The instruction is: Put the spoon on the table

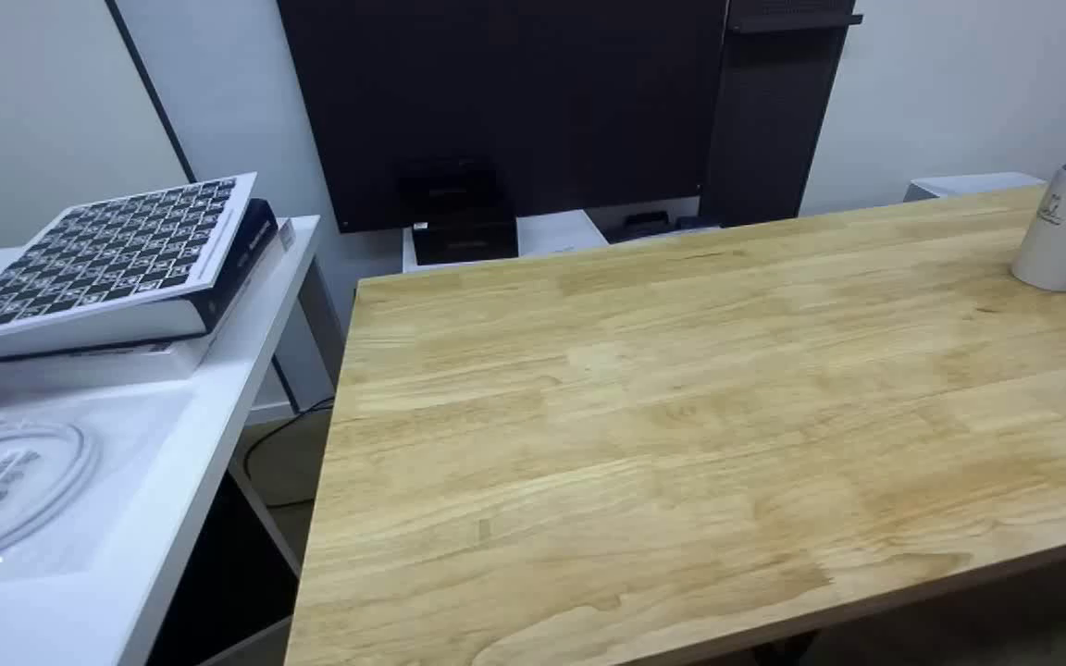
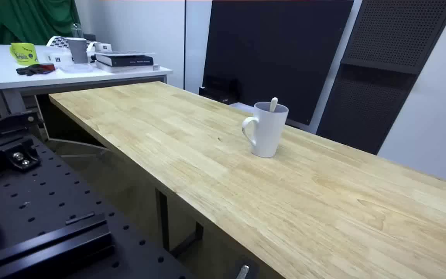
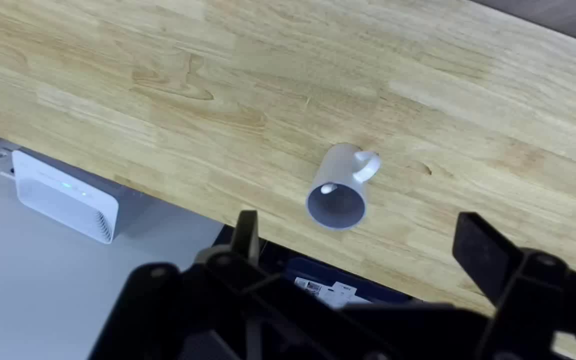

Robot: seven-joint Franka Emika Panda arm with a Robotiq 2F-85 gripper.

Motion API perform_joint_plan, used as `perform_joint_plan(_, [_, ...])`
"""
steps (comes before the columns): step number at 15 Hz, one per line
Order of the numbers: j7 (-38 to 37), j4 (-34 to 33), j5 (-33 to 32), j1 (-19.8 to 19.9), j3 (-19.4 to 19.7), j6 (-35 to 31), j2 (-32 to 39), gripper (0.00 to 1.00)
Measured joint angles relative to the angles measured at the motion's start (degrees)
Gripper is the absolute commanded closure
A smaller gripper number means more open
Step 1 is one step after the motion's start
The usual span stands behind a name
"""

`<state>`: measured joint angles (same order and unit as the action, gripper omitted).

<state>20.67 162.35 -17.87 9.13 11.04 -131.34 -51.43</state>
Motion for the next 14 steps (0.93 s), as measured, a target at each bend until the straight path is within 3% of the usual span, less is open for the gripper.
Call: perform_joint_plan(14, [0.04, 1.61, 0.04, -0.09, 0.0, 0.93, 0.97, 0.0])
